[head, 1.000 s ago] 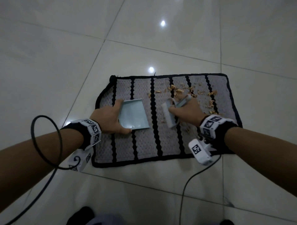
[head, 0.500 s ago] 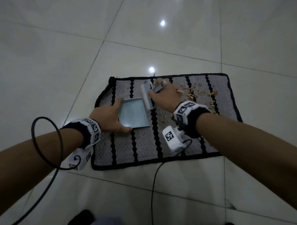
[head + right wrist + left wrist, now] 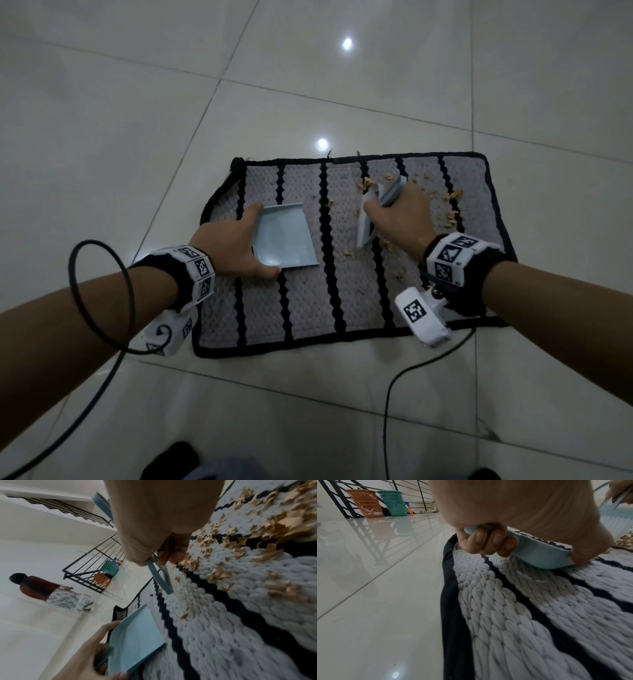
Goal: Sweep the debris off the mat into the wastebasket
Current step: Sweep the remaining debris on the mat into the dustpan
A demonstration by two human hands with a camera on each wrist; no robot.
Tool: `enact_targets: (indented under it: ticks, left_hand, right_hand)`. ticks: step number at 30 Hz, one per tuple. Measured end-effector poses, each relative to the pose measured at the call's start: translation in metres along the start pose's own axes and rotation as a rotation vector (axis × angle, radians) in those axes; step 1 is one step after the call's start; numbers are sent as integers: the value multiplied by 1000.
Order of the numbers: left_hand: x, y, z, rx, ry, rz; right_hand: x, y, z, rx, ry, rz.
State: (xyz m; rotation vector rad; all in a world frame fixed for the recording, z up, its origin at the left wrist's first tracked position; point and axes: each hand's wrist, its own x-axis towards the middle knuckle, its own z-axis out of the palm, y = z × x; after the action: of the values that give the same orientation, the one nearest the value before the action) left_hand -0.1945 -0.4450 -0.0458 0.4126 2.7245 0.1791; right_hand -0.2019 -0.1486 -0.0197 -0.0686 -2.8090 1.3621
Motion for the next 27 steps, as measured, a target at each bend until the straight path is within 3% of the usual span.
enact_targets:
  ticks: [4,8,15,22,27]
  left_hand:
    - [0,2,-2,11,2,-1]
    - [-1,2,-3,21,6,-1]
    - [-1,3,-6,24,39,2]
    - [4,4,-10,74,25,20]
    - [4,2,-13,57,30,17]
  right_hand:
    - [-12,-12,19,74,-97,-33]
    - [-16,-1,23,-43,-212,-44]
    - [-3,4,-13,9,-84,-7]
    - [31,-26,45,131,-77,153]
    - [34,-4,37,119,-11,318]
